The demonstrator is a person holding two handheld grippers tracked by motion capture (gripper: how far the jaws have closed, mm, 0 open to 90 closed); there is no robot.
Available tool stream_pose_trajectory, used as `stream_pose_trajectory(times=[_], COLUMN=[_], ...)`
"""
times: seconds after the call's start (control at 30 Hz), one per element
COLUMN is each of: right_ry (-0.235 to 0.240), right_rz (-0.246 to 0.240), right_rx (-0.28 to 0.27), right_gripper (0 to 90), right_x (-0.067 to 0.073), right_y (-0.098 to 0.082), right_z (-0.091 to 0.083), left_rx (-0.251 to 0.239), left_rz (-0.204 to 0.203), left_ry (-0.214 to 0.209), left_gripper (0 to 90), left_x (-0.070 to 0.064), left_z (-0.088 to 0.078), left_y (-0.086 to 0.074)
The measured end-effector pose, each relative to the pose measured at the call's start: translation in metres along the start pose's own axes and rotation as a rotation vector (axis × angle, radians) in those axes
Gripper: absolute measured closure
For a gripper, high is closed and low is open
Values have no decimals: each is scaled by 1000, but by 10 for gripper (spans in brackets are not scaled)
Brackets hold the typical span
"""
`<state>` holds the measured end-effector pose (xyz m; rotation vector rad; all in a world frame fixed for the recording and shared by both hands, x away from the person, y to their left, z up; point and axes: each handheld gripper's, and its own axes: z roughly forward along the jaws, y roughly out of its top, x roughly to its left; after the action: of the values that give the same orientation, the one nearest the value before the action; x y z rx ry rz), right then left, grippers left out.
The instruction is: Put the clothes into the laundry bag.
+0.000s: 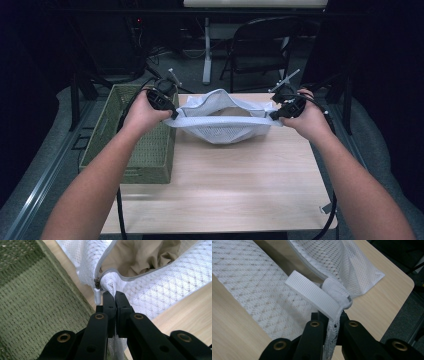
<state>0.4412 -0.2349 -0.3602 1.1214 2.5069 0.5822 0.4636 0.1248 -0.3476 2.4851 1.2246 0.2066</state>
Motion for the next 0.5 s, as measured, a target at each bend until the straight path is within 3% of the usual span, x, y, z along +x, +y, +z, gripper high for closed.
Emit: stream_pose_trajectory(times=[0.5], right_ry=[-31], right_rz=[-15], right_rx=[-28], right_gripper=[888], right_x=[-2], right_y=[6], right_z=[-14], left_rx=[-40], left_rz=[1], left_ry=[14], left_gripper=[887], left_x=[1], left_z=[-14], left_y=[1])
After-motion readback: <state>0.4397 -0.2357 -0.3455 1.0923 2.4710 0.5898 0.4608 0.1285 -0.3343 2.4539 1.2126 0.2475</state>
